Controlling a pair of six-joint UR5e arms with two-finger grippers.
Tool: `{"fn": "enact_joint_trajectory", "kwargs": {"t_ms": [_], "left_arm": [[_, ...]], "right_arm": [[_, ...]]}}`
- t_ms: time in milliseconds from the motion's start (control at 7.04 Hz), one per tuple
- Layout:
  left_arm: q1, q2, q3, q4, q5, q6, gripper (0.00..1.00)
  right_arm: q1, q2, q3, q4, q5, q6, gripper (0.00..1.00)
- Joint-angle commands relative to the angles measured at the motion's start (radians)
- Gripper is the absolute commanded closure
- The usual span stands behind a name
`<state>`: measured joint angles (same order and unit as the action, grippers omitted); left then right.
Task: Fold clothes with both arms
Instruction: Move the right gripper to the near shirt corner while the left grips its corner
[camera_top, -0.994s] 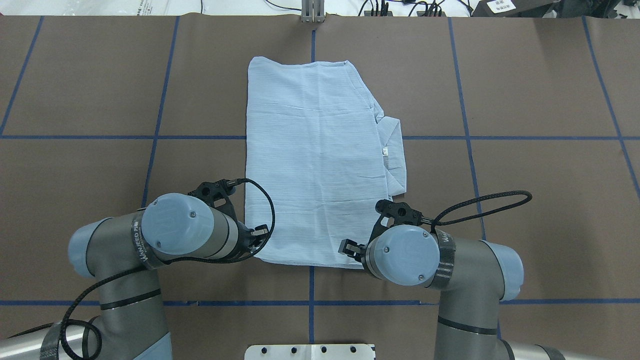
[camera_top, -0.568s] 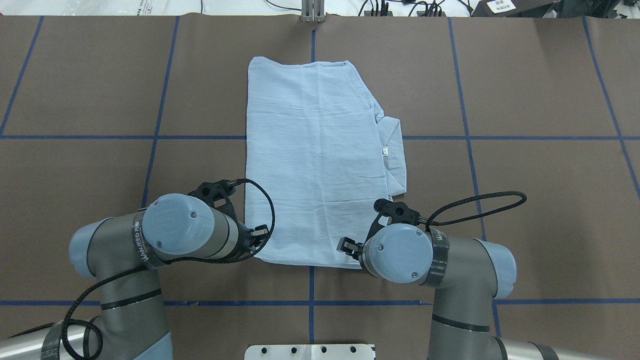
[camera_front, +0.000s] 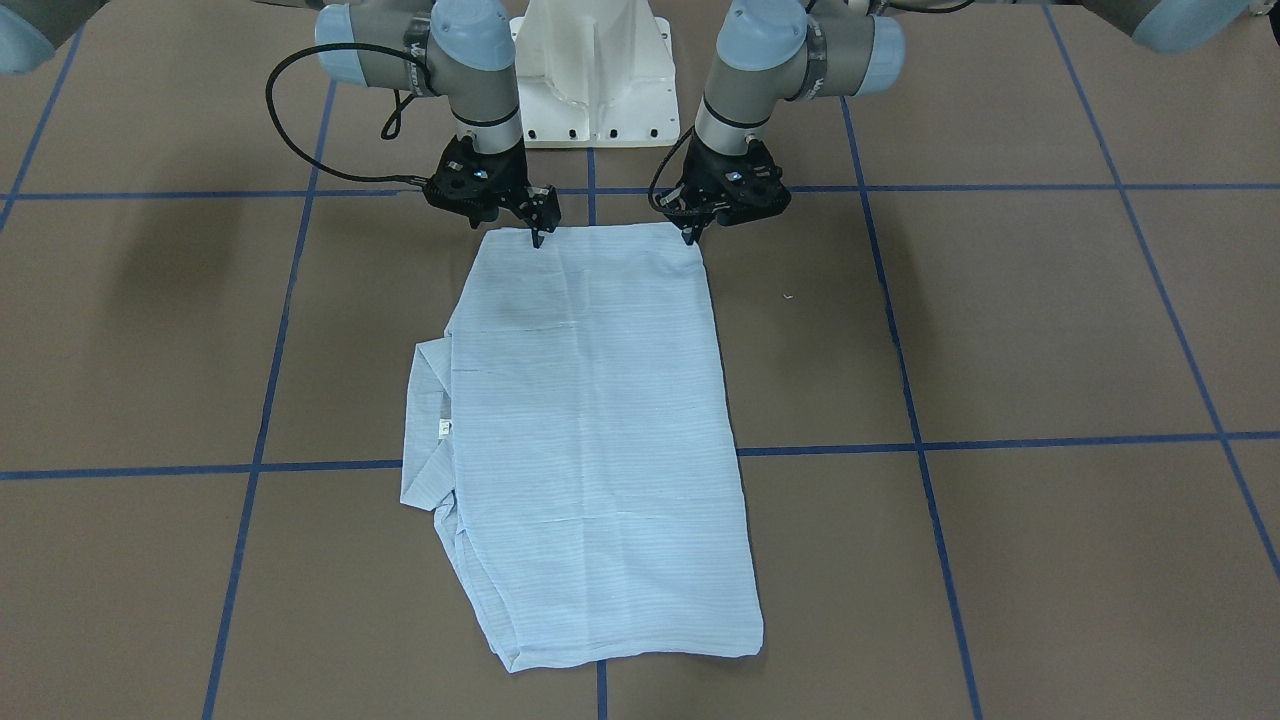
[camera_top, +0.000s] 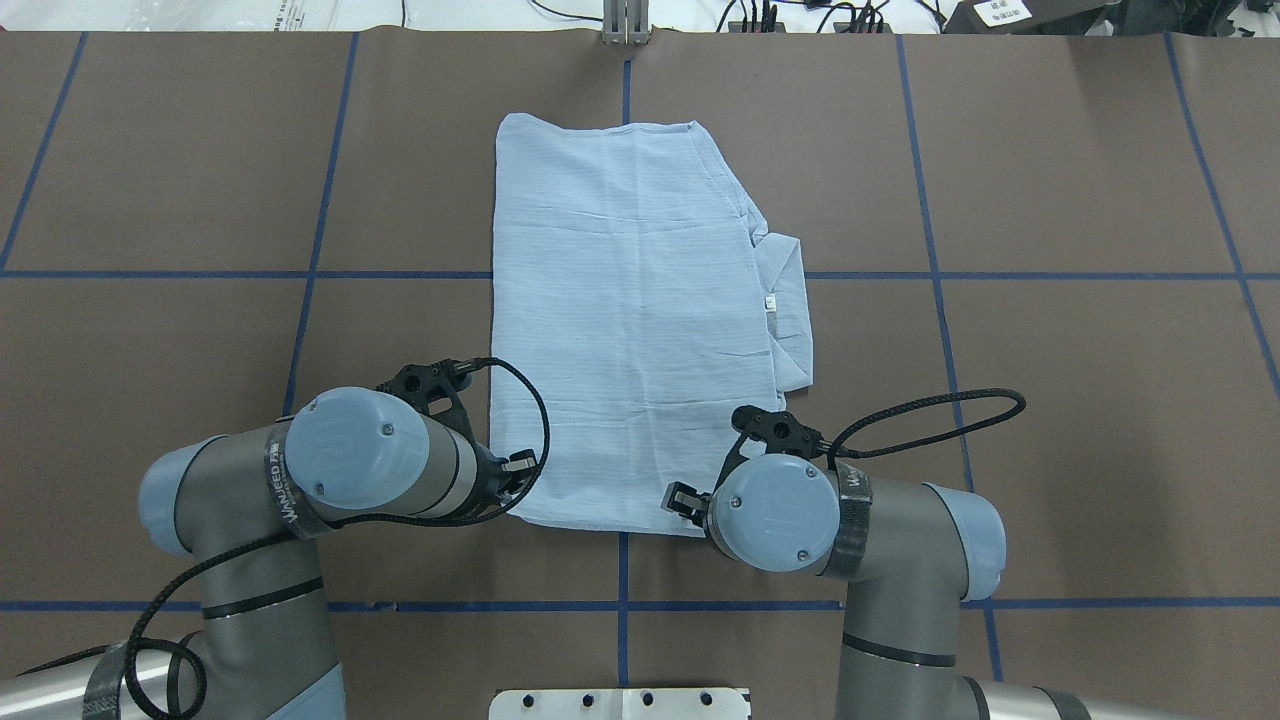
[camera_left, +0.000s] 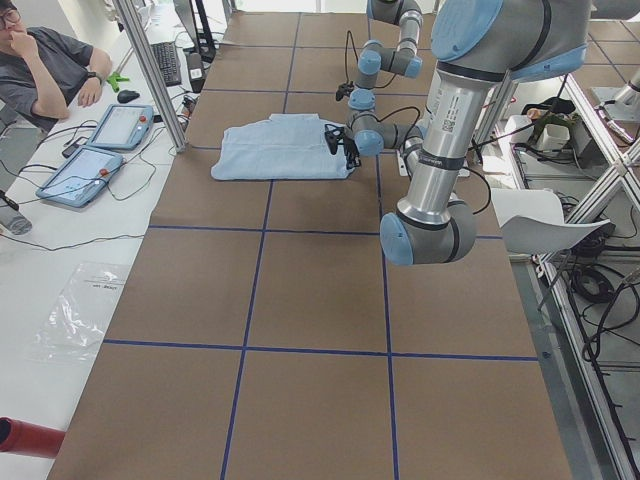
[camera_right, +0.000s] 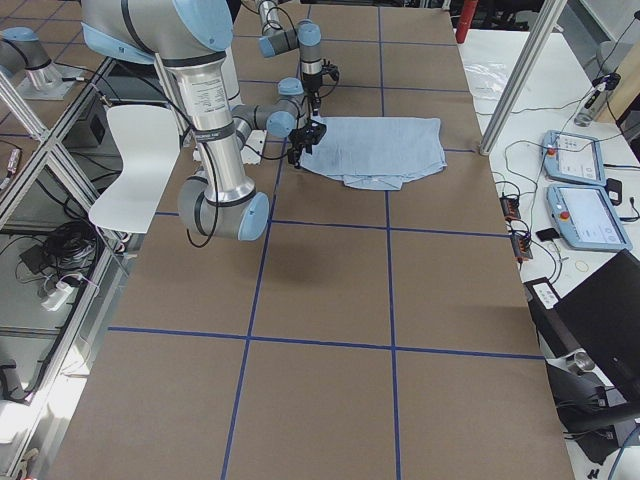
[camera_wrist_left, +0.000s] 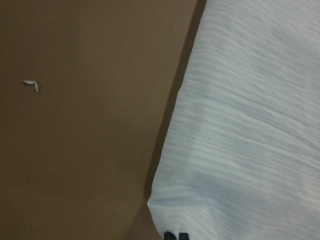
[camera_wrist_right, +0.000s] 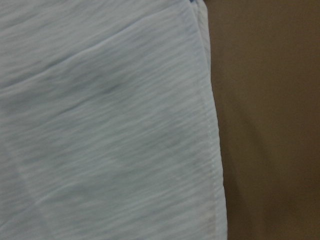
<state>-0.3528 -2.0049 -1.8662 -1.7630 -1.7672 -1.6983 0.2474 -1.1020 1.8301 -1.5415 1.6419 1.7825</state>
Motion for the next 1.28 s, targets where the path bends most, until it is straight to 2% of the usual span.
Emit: {"fn": "enact_joint_trajectory", "kwargs": {"t_ms": [0,426,710,852,994,1136], "left_arm": [[0.0,0.0,-0.001,0.0,0.0,0.0,1.0],[0.0,0.0,0.001,0.0,0.0,0.0,1.0],[0.0,0.002,0.001,0.0,0.002,0.0,1.0],[0.0,0.002,0.001,0.0,0.002,0.0,1.0],[0.0,0.002,0.002,0.0,0.002,0.002,1.0],[-0.002,0.002,0.005,0.0,0.002,0.002,1.0]], "right_arm": [[-0.01,-0.004,-0.005,-0.002,-0.001,0.0,0.0],[-0.008,-0.01,-0.006,-0.002,-0.001,-0.002,0.02],[-0.007,-0.009,-0.006,-0.002,-0.001,-0.002,0.15],[-0.007,-0.009,-0.006,-0.002,-0.001,-0.002,0.18],[-0.007,-0.007,-0.005,-0.002,-0.001,-0.002,0.36],[-0.007,-0.007,-0.005,-0.002,-0.001,-0.002,0.59]]}}
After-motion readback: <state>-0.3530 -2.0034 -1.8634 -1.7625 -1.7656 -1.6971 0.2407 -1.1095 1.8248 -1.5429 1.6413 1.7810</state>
